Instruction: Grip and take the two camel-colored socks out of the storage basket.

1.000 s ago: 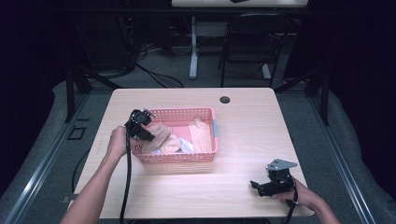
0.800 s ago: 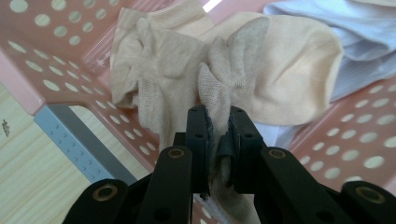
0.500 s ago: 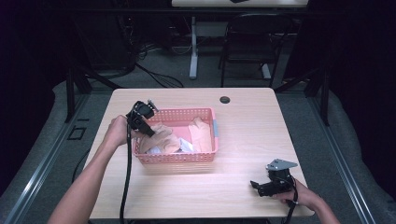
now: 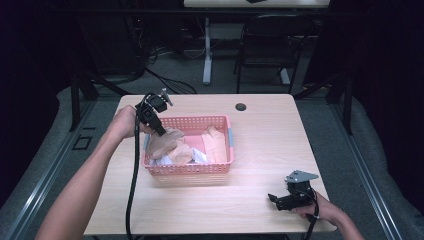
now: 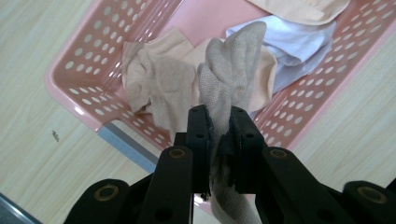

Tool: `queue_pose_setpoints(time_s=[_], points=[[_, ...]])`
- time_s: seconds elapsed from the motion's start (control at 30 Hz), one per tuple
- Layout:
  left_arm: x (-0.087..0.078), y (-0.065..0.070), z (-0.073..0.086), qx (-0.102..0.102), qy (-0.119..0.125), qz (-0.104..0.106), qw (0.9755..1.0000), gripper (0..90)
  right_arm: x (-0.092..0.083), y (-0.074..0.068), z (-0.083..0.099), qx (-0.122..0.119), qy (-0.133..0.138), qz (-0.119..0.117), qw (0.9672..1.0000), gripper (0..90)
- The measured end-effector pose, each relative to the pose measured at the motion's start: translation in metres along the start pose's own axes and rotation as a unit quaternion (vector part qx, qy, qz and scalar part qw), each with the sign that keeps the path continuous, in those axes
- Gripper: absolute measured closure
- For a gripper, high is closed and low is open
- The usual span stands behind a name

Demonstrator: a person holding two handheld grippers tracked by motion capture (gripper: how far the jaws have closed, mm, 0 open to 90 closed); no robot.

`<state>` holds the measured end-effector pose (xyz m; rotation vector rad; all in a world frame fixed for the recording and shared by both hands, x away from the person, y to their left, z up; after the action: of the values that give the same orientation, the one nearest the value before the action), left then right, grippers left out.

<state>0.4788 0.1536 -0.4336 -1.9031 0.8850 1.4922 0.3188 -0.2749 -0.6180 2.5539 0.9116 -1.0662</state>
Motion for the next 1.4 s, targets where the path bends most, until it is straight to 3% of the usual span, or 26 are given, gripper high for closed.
queue_pose_setpoints(time_s=[0.73,1.13,1.4], points=[[-0.053,-0.005,-0.005,0.006,0.003,-0.023,0.9997,79.8,0.000,0.000,0.000,0.000,0.000,0.000,1.0000,0.0],[-0.081,-0.013,0.000,-0.002,0.012,-0.040,0.9991,79.8,0.000,0.000,0.000,0.000,0.000,0.000,1.0000,0.0],[-0.094,-0.023,0.012,-0.021,0.017,-0.052,0.9983,79.6,0.000,0.000,0.000,-0.002,-0.003,0.000,1.0000,0.0]])
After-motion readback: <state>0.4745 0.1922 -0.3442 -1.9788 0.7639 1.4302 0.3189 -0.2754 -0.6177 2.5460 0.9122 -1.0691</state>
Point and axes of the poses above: each handheld gripper's, and its own axes: x roughly forward along the jaws, z roughly out of its underside, y roughly to its right, the point moved 4 cm from there along x, roughly forward along the jaws, and after that the axes turned 2 degrees about -z, right-handed, at the moved point
